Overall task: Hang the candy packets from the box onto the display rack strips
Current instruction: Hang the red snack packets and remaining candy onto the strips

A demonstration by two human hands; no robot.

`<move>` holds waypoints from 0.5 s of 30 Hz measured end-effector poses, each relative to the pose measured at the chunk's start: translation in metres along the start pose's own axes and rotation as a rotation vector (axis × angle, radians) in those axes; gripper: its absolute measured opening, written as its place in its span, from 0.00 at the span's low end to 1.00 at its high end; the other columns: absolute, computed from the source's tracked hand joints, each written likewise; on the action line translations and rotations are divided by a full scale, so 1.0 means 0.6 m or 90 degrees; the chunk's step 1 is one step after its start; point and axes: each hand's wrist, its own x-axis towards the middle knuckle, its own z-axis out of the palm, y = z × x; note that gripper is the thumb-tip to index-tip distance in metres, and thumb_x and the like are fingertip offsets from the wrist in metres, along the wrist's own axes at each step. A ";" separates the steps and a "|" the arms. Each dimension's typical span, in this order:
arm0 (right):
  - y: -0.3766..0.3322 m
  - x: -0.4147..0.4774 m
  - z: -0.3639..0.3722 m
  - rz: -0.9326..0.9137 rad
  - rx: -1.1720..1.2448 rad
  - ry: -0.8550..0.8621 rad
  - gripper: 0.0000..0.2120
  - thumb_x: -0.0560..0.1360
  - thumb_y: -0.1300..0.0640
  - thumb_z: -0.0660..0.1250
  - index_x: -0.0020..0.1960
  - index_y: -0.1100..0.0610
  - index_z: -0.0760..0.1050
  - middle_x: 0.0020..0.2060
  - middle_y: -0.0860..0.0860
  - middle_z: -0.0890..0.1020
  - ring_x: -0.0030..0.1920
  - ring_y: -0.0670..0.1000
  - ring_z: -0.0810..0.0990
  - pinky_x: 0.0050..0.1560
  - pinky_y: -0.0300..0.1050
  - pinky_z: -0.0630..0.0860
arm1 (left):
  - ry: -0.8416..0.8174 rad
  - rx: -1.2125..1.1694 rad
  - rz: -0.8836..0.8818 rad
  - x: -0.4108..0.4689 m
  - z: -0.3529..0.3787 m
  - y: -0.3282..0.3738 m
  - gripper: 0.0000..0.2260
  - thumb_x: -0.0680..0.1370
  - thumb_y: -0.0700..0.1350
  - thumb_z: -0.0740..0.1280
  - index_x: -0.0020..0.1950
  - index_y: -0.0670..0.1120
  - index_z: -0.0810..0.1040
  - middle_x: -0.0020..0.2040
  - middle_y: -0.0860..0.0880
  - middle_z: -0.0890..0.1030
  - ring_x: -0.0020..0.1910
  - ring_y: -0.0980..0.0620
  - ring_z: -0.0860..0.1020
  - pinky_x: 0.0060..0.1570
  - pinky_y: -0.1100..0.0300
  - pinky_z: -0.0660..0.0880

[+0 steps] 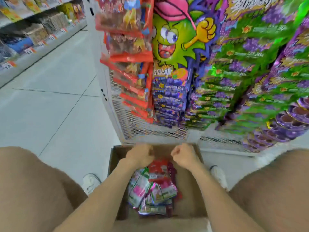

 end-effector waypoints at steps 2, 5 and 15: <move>0.052 0.003 0.043 0.067 -0.040 -0.011 0.11 0.74 0.62 0.65 0.46 0.60 0.87 0.49 0.57 0.88 0.57 0.60 0.85 0.60 0.48 0.80 | -0.129 0.013 -0.053 0.023 0.072 -0.031 0.14 0.77 0.54 0.69 0.53 0.45 0.84 0.53 0.42 0.87 0.55 0.39 0.84 0.53 0.48 0.81; 0.124 0.004 0.116 0.182 -0.058 -0.054 0.10 0.76 0.60 0.68 0.52 0.63 0.84 0.52 0.60 0.86 0.57 0.61 0.85 0.49 0.44 0.78 | -0.213 -0.003 -0.113 0.034 0.173 -0.064 0.13 0.80 0.46 0.69 0.58 0.38 0.81 0.59 0.36 0.84 0.59 0.37 0.82 0.55 0.49 0.78; 0.161 0.001 0.225 0.331 0.136 -0.127 0.02 0.70 0.64 0.71 0.42 0.62 0.82 0.40 0.55 0.85 0.42 0.56 0.84 0.40 0.51 0.80 | -0.227 -0.103 -0.149 0.052 0.268 -0.110 0.29 0.82 0.39 0.66 0.82 0.44 0.61 0.77 0.41 0.71 0.72 0.39 0.74 0.66 0.52 0.73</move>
